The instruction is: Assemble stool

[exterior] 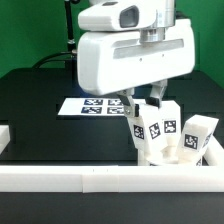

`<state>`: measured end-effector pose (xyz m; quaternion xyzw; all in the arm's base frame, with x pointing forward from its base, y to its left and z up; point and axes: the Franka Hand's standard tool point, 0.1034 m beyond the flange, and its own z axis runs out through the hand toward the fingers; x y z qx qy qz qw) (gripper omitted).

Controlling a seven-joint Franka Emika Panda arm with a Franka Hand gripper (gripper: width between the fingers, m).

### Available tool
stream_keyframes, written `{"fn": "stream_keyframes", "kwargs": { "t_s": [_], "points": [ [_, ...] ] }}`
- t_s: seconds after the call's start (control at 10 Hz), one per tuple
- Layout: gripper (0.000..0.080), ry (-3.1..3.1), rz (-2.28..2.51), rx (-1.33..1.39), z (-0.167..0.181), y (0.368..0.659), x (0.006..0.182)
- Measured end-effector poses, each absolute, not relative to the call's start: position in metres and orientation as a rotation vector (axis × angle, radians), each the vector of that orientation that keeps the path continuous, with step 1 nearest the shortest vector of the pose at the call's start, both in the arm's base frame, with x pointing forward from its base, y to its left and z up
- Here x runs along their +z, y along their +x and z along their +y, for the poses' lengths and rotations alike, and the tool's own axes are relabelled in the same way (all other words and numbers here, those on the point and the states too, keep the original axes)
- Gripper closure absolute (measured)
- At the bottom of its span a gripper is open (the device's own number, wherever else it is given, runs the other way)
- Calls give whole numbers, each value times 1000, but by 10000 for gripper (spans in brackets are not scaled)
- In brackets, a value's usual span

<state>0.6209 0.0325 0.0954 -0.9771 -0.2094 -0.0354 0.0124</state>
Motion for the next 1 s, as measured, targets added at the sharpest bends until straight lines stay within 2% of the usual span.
{"fn": "stream_keyframes", "kwargs": {
  "t_s": [0.7,1.0],
  "points": [
    [465,-2950,833,-134,70,626,96],
    [465,-2761,1253,-111,91,627,95]
  ]
}}
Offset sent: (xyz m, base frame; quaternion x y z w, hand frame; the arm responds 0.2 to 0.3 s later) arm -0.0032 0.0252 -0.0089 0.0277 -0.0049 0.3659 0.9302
